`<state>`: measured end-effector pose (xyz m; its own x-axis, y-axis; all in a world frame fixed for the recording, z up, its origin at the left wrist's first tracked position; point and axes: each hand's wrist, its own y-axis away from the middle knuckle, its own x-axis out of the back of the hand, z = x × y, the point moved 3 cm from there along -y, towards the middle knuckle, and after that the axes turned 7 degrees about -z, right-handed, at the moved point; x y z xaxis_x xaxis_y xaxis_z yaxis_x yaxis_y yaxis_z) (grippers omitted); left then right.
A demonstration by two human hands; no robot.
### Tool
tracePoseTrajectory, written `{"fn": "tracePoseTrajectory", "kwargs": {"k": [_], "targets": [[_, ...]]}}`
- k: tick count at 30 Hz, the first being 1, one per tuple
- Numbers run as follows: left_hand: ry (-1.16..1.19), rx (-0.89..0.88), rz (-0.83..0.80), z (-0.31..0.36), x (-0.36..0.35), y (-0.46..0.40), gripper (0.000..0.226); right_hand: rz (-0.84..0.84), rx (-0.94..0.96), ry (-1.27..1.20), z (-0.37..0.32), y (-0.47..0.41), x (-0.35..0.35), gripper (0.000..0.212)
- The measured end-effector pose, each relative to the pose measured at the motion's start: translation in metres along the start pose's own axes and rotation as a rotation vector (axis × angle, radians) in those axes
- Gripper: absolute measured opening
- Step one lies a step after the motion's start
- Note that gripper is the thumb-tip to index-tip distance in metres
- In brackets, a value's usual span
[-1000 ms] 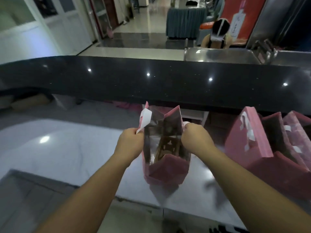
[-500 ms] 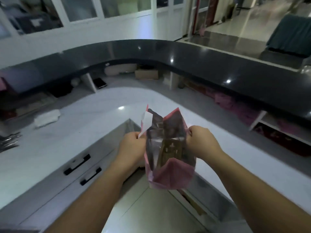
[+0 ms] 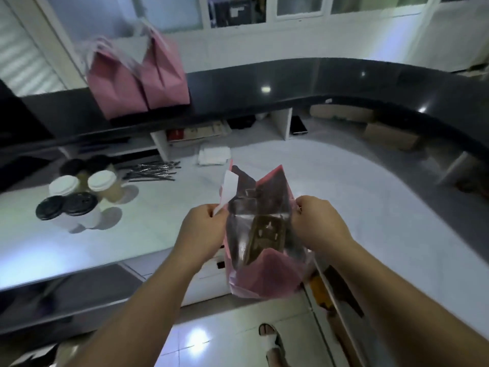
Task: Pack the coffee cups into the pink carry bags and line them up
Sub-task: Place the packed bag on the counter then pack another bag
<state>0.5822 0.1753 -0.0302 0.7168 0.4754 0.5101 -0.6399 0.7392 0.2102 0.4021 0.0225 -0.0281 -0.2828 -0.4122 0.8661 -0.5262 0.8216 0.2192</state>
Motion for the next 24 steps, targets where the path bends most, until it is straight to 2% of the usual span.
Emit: {"fn": "tracePoseTrajectory", "kwargs": {"k": [8,13,20,24], "targets": [[0.008,0.173,0.225,-0.031,0.075,-0.057,0.041,-0.153,0.229,0.036,-0.092,-0.097,-0.025,0.021],[0.021,0.229,0.322,-0.053,0.115,-0.080,0.043,-0.216,0.332,0.055,-0.149,-0.127,-0.049,0.024],[0.062,0.269,0.351,-0.090,0.180,-0.122,0.044,-0.234,0.355,0.087,-0.218,-0.164,-0.086,0.025],[0.034,0.257,0.306,-0.115,0.217,-0.151,0.045,-0.237,0.312,0.070,-0.262,-0.182,-0.111,0.023]]}}
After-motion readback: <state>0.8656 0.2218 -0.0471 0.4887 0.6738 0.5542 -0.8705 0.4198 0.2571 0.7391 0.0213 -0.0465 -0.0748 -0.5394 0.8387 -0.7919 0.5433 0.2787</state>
